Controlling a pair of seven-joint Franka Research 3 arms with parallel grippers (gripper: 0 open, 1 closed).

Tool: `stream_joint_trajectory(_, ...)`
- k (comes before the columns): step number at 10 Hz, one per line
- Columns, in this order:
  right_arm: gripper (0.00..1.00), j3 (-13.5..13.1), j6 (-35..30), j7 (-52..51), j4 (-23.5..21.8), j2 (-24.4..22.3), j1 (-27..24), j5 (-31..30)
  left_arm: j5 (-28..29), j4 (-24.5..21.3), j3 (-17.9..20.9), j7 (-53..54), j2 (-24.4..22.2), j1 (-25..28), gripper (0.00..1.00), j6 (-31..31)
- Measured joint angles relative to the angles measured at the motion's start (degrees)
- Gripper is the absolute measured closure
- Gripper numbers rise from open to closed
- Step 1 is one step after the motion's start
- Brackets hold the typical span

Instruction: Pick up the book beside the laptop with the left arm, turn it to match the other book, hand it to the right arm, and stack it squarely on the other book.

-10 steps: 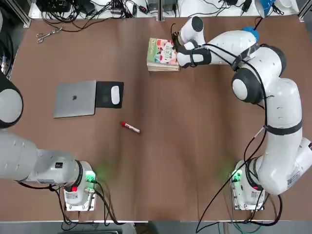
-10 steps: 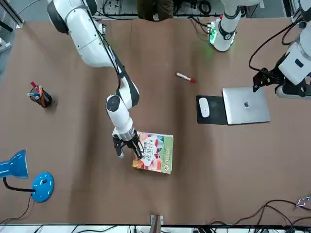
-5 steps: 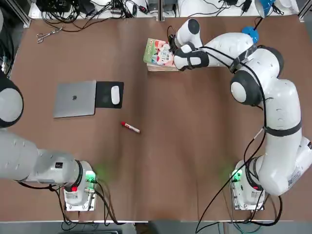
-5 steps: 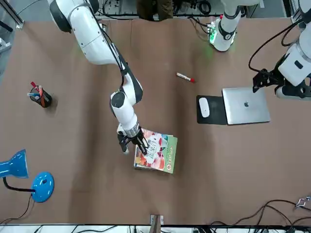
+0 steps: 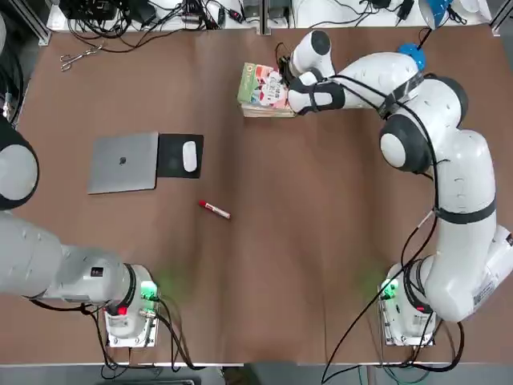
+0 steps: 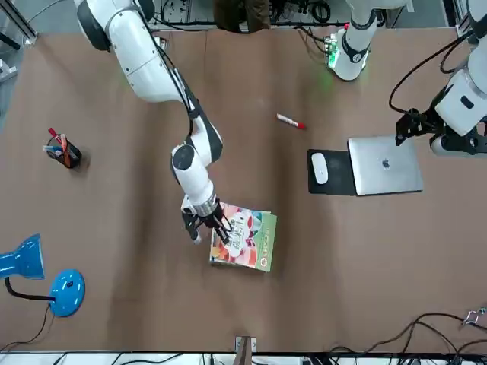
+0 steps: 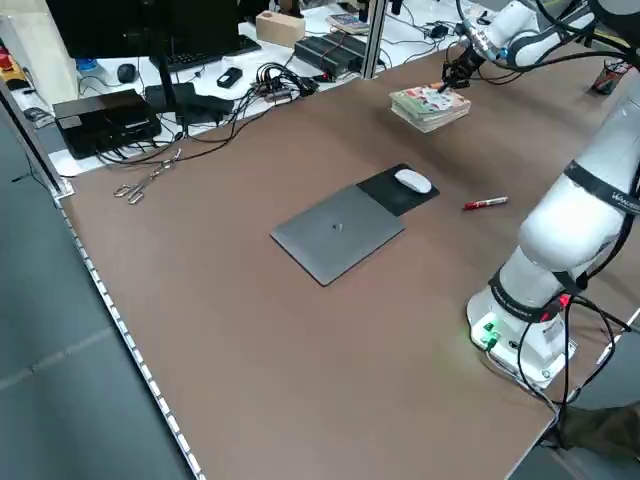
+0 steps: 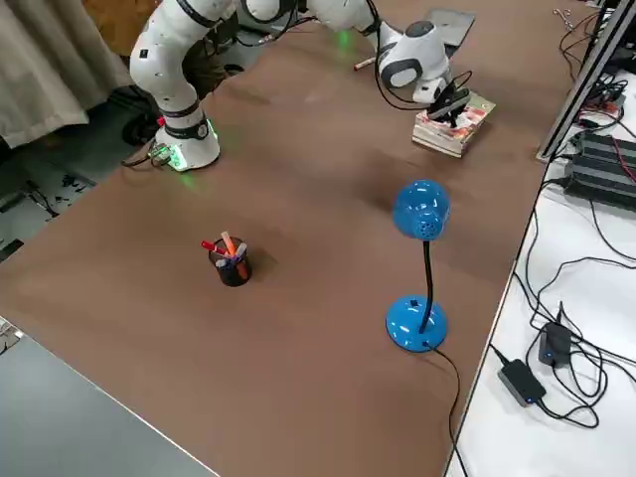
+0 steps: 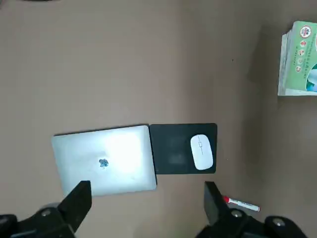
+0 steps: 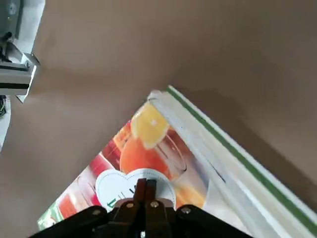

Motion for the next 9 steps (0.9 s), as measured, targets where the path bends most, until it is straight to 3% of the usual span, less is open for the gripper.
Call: stream_joint_trajectory(9,1.0,0.3,-2.0,3.2,0.9,-1.2,1.8,0.1,0.0,0.0,0.0,0.0,0.4,0.1,0.0,0.0)
